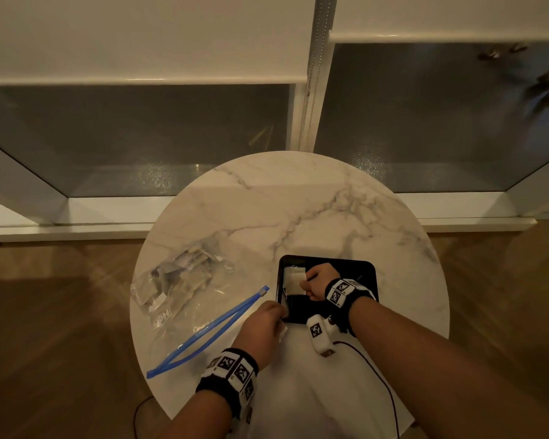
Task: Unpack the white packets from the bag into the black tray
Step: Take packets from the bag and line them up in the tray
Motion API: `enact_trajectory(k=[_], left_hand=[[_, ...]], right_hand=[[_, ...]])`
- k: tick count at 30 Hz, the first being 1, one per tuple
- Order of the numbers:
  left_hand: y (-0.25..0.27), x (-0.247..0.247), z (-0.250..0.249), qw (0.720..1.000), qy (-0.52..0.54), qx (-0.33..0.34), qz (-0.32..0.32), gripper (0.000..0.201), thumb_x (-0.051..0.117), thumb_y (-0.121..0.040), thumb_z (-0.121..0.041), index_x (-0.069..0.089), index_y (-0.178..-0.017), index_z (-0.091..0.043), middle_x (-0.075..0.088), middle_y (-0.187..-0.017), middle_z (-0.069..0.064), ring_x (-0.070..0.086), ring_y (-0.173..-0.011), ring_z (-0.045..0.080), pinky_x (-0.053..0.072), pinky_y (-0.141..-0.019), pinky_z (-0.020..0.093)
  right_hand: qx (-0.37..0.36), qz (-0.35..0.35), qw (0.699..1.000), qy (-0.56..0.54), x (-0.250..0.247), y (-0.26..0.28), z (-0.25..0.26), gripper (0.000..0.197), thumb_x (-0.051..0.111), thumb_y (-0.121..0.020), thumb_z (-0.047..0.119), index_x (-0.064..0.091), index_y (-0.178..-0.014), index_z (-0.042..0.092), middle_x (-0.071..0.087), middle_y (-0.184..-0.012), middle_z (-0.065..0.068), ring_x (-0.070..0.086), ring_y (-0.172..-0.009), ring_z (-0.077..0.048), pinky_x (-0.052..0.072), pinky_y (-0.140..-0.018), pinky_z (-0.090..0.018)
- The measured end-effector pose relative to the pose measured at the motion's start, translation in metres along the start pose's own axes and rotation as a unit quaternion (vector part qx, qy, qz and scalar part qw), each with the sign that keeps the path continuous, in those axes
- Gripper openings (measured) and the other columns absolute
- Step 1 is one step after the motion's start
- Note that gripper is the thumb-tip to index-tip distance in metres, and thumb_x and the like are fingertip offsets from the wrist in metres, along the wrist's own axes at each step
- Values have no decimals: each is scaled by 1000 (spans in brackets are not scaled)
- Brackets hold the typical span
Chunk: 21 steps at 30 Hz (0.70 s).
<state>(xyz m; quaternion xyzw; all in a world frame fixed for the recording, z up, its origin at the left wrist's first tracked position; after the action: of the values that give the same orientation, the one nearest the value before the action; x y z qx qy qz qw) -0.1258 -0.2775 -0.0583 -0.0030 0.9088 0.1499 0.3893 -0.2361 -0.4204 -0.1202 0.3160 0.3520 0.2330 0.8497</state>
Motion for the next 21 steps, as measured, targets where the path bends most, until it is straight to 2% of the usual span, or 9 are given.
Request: enact_trajectory(k=[4,9,12,15,19,21], left_hand=[[-3,9,2,1000,-7,3,25,28,52,-98,-12,65,-123,-15,57,-126,-2,58,-113,14,38,-95,14],[-4,15,5,999,-2,5,35,29,52,-100,-18,64,-126,-18,56,-131,-4,57,-116,14,40,-100,17],[-5,15,4,999,3,9,34,29,51,-100,-17,63,-126,-18,56,-132,-4,56,-117,13,38,-99,16],[-7,16,4,999,9,11,33,27,51,-100,-16,64,-124,-18,57,-129,-2,56,-114,14,40,-98,18],[-8,19,7,999,14,12,38,26,51,-99,-16,64,-122,-19,57,-127,-4,56,-113,14,42,-98,20],[-8,20,8,999,14,14,36,26,52,-99,-18,64,-122,-21,57,-127,-6,56,-113,11,42,-98,19]], right_hand=[[27,-21,999,-2,1,-7,-7,28,85,-71,20,58,-80,19,71,-82,-13,72,-70,-27,62,-68,-40],[49,-37,998,-8,5,-19,-16,43,89,-55,34,57,-82,23,70,-86,-7,71,-78,-24,61,-74,-37],[45,-44,998,-16,6,-14,-8,35,88,-62,30,58,-78,22,70,-87,-6,70,-82,-24,60,-76,-34],[42,-21,999,-22,16,-19,-8,26,87,-64,25,62,-72,19,73,-85,-11,71,-80,-26,61,-75,-39],[33,-22,998,-46,23,-40,-20,24,86,-64,18,63,-70,22,70,-85,-11,70,-82,-32,61,-72,-46],[22,-25,998,-55,18,-24,-8,24,84,-69,13,62,-69,22,68,-82,-10,70,-84,-33,61,-72,-46]])
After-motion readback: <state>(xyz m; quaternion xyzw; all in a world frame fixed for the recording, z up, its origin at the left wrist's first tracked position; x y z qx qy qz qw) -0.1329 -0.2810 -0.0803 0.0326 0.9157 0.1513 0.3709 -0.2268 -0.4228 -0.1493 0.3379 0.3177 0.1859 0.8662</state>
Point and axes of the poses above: each hand's wrist, its own y-axis away from the middle knuckle, its own x-axis out of the palm, z = x × y, the point moved 10 cm from there along -y, towards the middle knuckle
